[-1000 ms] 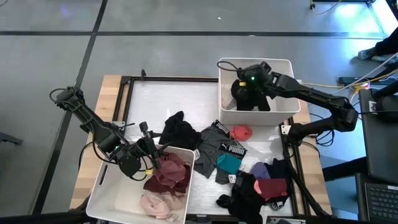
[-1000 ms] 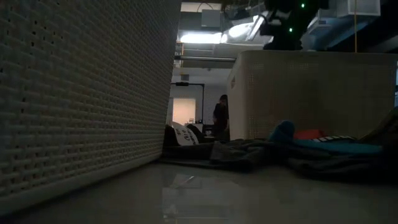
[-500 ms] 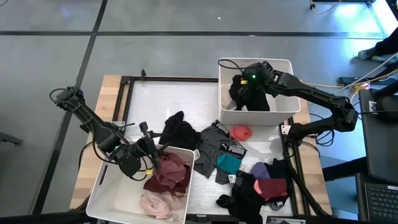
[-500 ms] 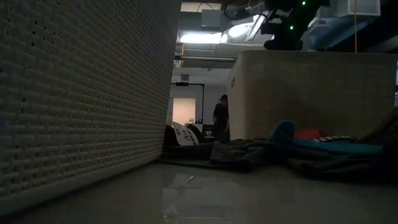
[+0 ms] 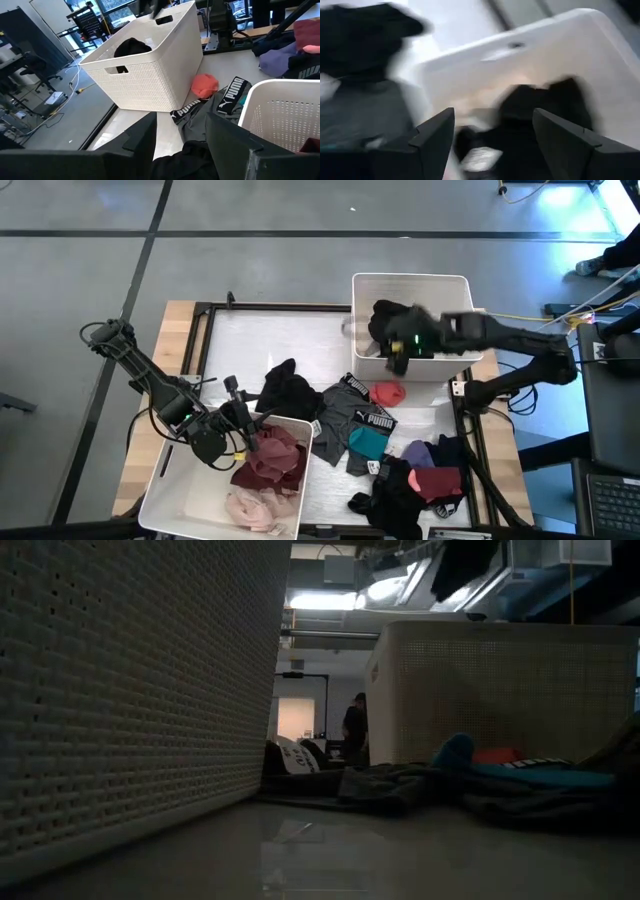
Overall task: Sort clothes
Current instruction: Put the stripe boxer into the top white bin
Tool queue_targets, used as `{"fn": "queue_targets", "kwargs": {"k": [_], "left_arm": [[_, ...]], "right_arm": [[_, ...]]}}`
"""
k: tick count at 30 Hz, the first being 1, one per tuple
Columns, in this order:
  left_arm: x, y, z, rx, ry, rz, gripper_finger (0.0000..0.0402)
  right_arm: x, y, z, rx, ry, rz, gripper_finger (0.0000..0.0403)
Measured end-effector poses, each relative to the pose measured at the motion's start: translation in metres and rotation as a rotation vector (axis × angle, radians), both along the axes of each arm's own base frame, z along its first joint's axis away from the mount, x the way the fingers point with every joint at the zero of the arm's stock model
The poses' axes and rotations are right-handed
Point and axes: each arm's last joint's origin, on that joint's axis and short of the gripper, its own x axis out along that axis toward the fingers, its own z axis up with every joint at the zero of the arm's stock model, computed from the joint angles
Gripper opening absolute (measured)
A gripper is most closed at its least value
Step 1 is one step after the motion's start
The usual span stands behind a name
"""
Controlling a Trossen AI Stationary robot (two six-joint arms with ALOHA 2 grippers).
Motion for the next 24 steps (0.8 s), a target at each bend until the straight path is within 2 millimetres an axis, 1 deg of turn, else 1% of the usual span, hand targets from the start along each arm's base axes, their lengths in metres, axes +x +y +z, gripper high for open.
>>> {"fn": "queue_targets", "kwargs": {"k": [3,5,8,11,13,16,20,24], "left_arm": [[0.0,0.0,0.0,-0.003,0.003,-0.005,0.0156],[0.0,0.0,0.0,-0.003,0.003,-0.005,0.0156],[0.0,0.0,0.0,-0.003,0.003,-0.005,0.0156],[0.0,0.0,0.0,-0.003,0.004,-0.005,0.0156],[0.0,0.0,-0.001,-0.007,0.002,-0.003,0.0156],[0.001,-0.001,-0.002,-0.003,0.007,-0.003,0.0156],[0.001,-0.001,-0.002,-0.008,0.004,-0.002,0.0156],[0.001,-0.001,-0.002,-0.026,-0.006,0.004,0.0156]], "right_arm": [[0.005,0.036,-0.005,0.029,-0.016,0.115,0.0271],[0.008,0.058,-0.012,0.026,-0.034,0.18,0.0271],[0.014,0.087,-0.03,0.015,-0.082,0.268,0.0271],[0.02,0.109,-0.055,-0.001,-0.152,0.358,0.0271],[0.024,0.118,-0.075,-0.024,-0.201,0.418,0.0271],[0.032,0.124,-0.106,-0.069,-0.295,0.48,0.0271],[0.045,0.124,-0.148,-0.123,-0.388,0.51,0.0271],[0.062,0.121,-0.18,-0.138,-0.404,0.495,0.0271]]}}
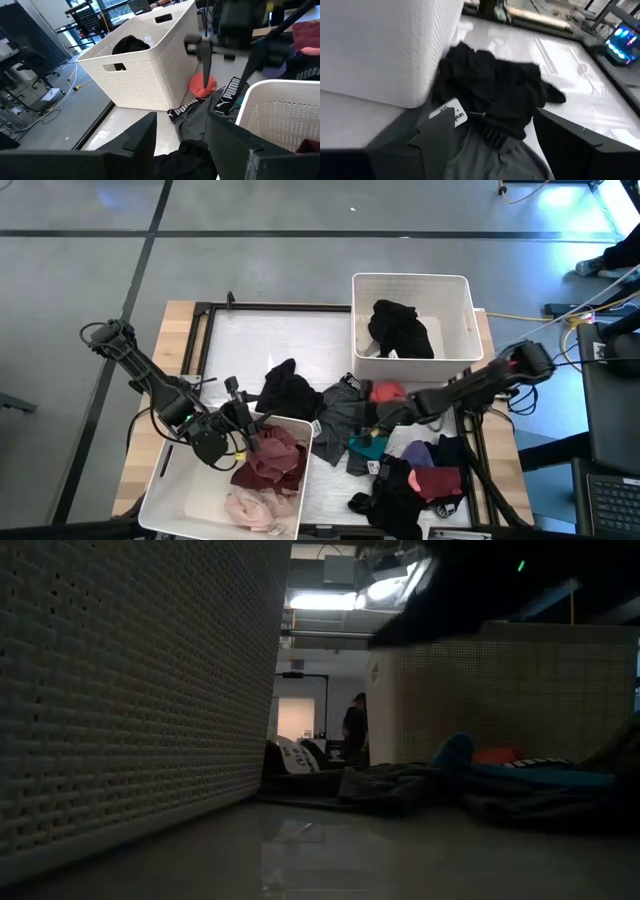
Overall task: Sort clothes
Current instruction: Put the stripe boxer into the top white bin
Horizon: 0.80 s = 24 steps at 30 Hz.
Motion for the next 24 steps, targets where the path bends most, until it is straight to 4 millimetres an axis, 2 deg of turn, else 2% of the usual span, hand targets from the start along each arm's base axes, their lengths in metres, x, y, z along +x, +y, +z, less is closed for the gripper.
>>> {"fn": "queue_targets", "kwargs": {"k": [3,9,13,18,24], "left_arm": [[0.001,-0.001,-0.001,0.0,0.002,0.001,0.0156],[0.001,0.001,-0.001,0.004,0.006,0.006,0.0156],[0.001,0.001,-0.002,0.006,0.008,0.008,0.0156],[0.001,0.002,-0.003,0.01,0.019,0.013,0.0156],[0.003,0.004,-0.003,0.003,0.014,0.027,0.0156]], "right_arm": [[0.013,-0.003,-0.022,-0.012,0.033,-0.02,0.0271],[0.037,-0.015,-0.05,-0.011,0.022,-0.092,0.0271],[0.051,-0.024,-0.059,0.01,-0.01,-0.109,0.0271],[0.062,-0.024,-0.068,0.075,0.023,-0.041,0.0271],[0.073,-0.026,-0.088,0.062,0.07,-0.106,0.0271]]}}
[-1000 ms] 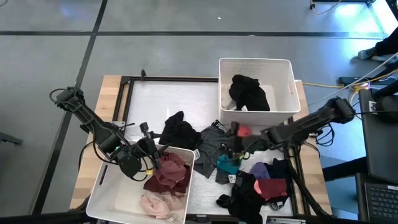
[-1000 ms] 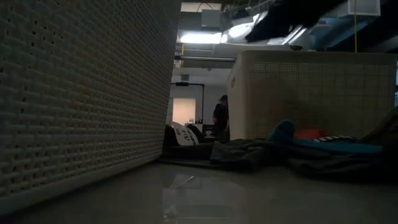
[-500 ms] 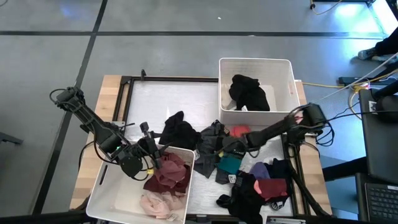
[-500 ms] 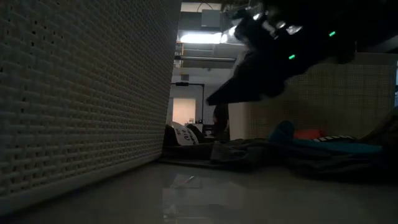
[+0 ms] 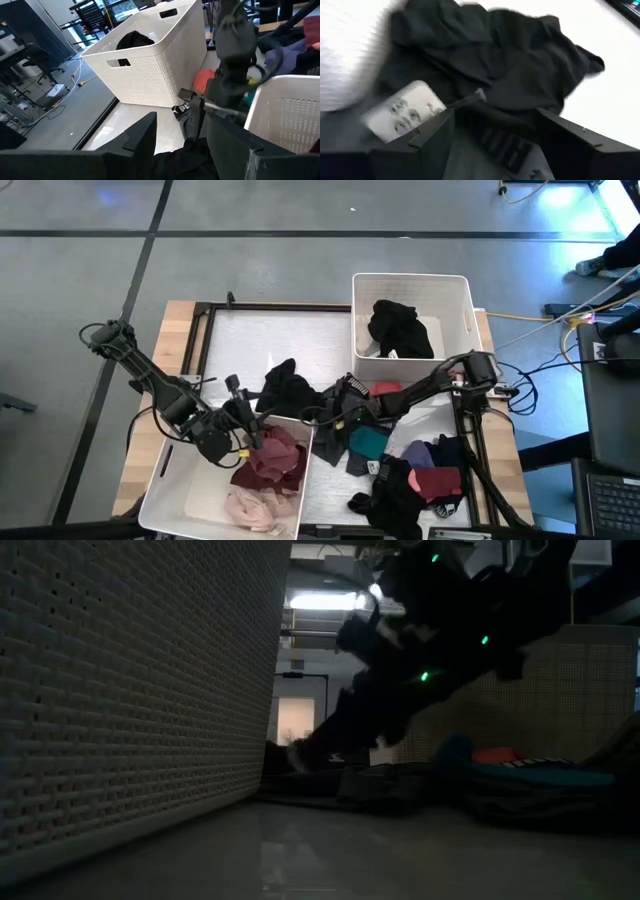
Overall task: Sort clothes
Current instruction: Put the stripe boxer into the top white bin
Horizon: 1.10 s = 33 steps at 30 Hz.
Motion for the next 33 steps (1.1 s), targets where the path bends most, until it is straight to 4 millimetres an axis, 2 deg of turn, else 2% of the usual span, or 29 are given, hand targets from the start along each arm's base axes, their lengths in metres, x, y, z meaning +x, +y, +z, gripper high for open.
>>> {"fn": "queue_targets", "kwargs": {"k": [4,7,15,21,23,28,33], "left_arm": [[0.0,0.0,0.0,-0.002,-0.001,0.001,0.0156],[0.0,0.0,0.0,-0.001,-0.001,0.001,0.0156],[0.0,0.0,0.0,-0.002,-0.001,0.003,0.0156],[0.0,0.0,0.0,-0.006,-0.004,0.005,0.0156],[0.0,0.0,0.0,-0.006,-0.004,0.005,0.0156],[0.0,0.0,0.0,-0.006,-0.003,0.004,0.0156],[0.0,0.0,0.0,0.0,0.0,0.003,0.0156]], "right_arm": [[0.002,-0.001,-0.006,-0.018,0.01,-0.027,0.0267],[0.002,0.0,-0.007,-0.021,0.016,-0.02,0.0241],[0.001,-0.003,-0.01,-0.016,0.06,0.006,0.0104],[0.0,-0.005,-0.011,-0.051,0.078,0.012,0.0018],[0.0,-0.005,-0.01,-0.08,0.074,0.009,0.0009],[0.0,-0.003,-0.004,-0.119,0.042,-0.028,0.0025],[-0.005,0.008,0.019,-0.257,-0.007,-0.096,0.0015]]}}
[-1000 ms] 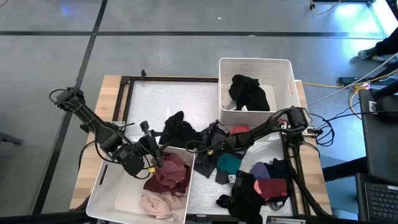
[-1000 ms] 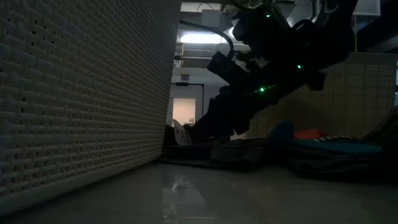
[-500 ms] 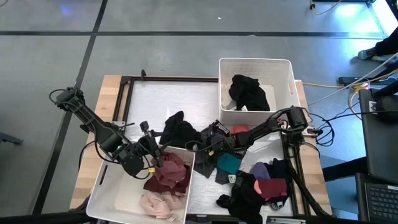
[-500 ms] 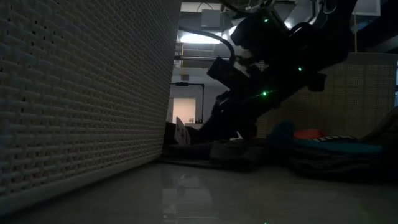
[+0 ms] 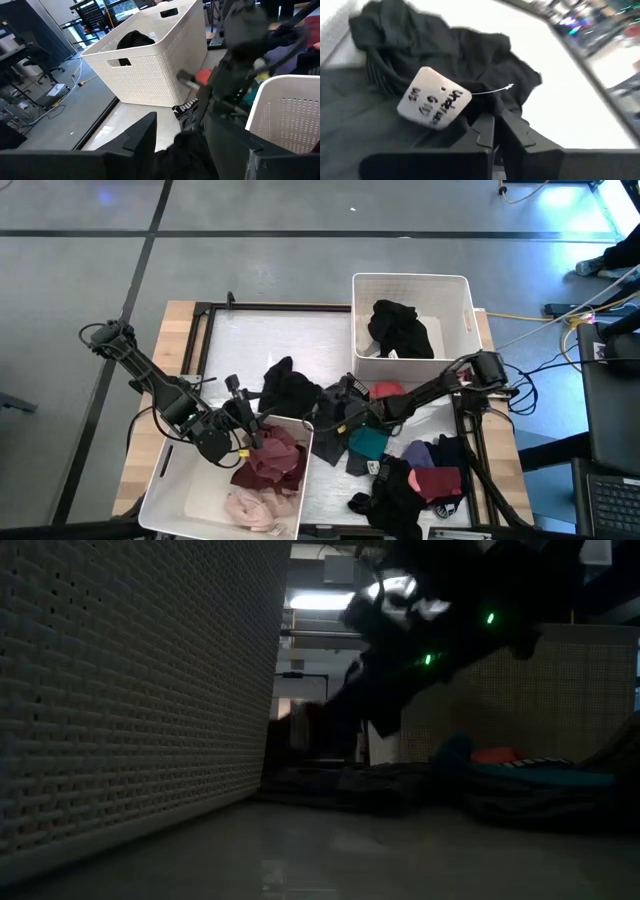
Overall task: Sort clothes
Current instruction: Put the stripe boxer into the top white bin
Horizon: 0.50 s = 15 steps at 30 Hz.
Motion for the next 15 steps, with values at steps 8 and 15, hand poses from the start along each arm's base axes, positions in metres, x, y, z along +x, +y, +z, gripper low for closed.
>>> {"fn": "queue_targets", "kwargs": {"k": [8,15], "left_arm": [[0.0,0.0,0.0,-0.003,-0.002,0.001,0.0156],[0.0,0.0,0.0,-0.004,-0.003,0.001,0.0156]], "right_arm": [[-0.013,0.013,0.047,-0.158,-0.084,-0.058,0.0023],[-0.026,0.005,0.09,-0.289,-0.132,-0.139,0.0024]]}}
